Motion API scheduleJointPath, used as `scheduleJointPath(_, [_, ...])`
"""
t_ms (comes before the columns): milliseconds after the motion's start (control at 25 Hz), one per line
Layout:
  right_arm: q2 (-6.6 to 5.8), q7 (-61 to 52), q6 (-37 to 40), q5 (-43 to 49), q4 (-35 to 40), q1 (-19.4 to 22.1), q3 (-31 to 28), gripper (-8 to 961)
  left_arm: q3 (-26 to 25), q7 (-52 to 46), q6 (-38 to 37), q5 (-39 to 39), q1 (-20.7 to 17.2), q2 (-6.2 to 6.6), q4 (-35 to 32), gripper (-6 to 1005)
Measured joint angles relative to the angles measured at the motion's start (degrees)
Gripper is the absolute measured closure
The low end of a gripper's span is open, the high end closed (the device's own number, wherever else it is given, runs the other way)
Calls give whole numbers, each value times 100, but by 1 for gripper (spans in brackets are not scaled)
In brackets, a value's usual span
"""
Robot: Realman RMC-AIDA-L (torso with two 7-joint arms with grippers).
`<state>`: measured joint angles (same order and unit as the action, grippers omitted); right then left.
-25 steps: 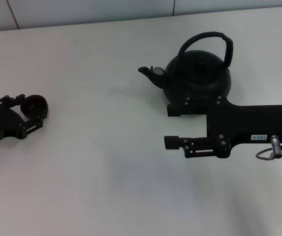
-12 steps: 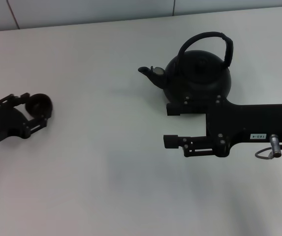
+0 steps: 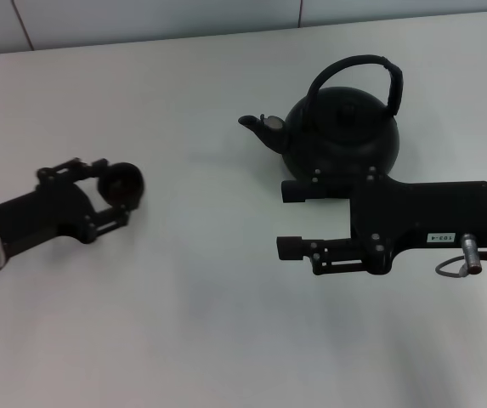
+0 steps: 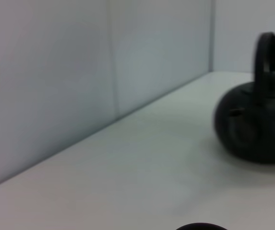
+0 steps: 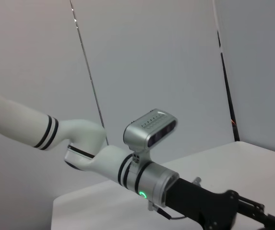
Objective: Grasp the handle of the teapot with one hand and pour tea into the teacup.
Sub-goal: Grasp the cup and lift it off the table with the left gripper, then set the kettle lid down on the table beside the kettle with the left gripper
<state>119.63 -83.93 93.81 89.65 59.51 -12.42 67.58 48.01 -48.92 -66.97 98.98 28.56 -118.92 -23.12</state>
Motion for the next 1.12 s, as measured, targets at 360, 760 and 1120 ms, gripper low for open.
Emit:
scheduleJointPath(360, [0, 0, -4, -8, -19, -3, 75, 232, 368, 4, 71, -13, 238, -17, 180, 269])
scheduleJointPath(760, [-12, 40, -4, -10, -109, -37, 89, 231, 609, 60, 418, -40, 309, -16, 339, 251])
scheduleJointPath(1120, [-22, 52, -3, -9, -109, -50, 89, 231, 621, -17, 431, -55, 315, -16, 361, 236])
